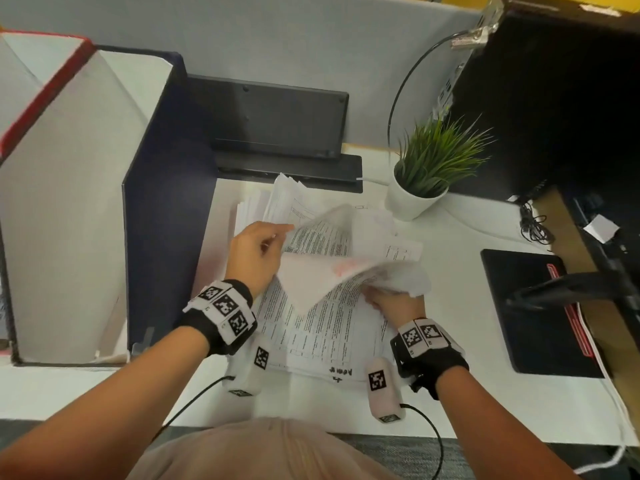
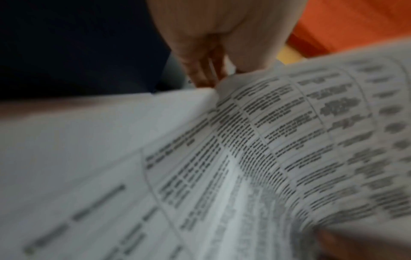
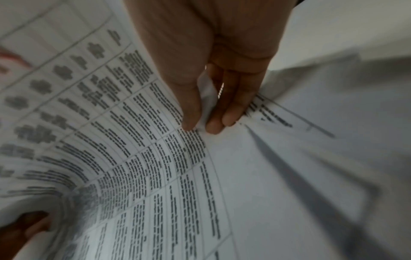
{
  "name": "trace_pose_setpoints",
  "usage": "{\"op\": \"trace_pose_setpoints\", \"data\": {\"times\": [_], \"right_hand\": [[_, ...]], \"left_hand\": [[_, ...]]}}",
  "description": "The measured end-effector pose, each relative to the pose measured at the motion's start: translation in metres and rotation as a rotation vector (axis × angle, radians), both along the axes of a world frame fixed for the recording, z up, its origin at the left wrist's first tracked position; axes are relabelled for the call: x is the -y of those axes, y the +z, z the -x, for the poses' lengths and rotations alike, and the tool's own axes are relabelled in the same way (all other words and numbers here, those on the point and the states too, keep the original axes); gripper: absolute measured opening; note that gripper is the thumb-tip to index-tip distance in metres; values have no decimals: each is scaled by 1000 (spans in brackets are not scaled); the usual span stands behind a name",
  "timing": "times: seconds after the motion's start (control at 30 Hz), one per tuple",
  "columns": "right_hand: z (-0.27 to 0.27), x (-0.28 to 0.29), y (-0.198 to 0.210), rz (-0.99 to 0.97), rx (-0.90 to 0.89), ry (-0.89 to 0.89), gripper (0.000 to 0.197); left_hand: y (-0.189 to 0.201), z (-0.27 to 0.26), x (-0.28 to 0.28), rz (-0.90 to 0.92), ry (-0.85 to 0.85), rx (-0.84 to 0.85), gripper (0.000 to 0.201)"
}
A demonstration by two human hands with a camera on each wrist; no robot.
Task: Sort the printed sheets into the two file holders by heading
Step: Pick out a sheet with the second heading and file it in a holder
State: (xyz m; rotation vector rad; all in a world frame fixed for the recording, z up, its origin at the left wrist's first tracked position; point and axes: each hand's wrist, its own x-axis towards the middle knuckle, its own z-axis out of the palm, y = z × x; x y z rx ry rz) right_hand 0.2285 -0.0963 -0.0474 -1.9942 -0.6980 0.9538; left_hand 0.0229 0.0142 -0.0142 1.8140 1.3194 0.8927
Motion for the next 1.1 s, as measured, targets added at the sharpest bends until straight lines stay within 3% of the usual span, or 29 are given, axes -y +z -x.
{"op": "trace_pose_setpoints", "data": {"times": [0.07, 0.2, 0.23, 0.3, 0.37, 0.43, 0.53, 0.67, 0.83, 0.93, 1.0, 1.1], "right_hand": [[-2, -1, 2, -44, -21, -90, 39], [-5, -3, 5, -153, -103, -100, 76], [-6, -3, 4, -171, -104, -82, 70], [-9, -1, 0, -163, -33, -37, 39], [-8, 2, -3, -134, 20, -14, 16], [-7, 3, -8, -129, 34, -38, 18], [-5, 3, -13, -199, -199, -171, 21], [2, 4, -18, -210, -339, -228, 18], [-8, 3, -11, 48, -479, -226, 10], [0, 0, -7, -125, -571, -367, 15], [5, -2, -5, -246, -650, -450, 18], [3, -3, 0, -252, -654, -424, 21]], "left_hand": [[4, 1, 6, 174, -6, 216, 21], [17, 0, 11, 469, 40, 492, 30], [20, -1, 11, 526, 48, 523, 30], [24, -1, 5, 604, 88, 534, 24], [23, -1, -5, 650, 176, 440, 19], [16, 1, -20, 624, 232, 129, 20], [3, 1, -37, 558, 144, -355, 30], [0, -3, -45, 508, 44, -616, 44], [2, -11, -42, 407, 68, -589, 37], [0, -10, -38, 377, 73, -537, 25], [-1, -8, -37, 370, 61, -501, 33], [-1, -6, -35, 361, 0, -494, 42]]}}
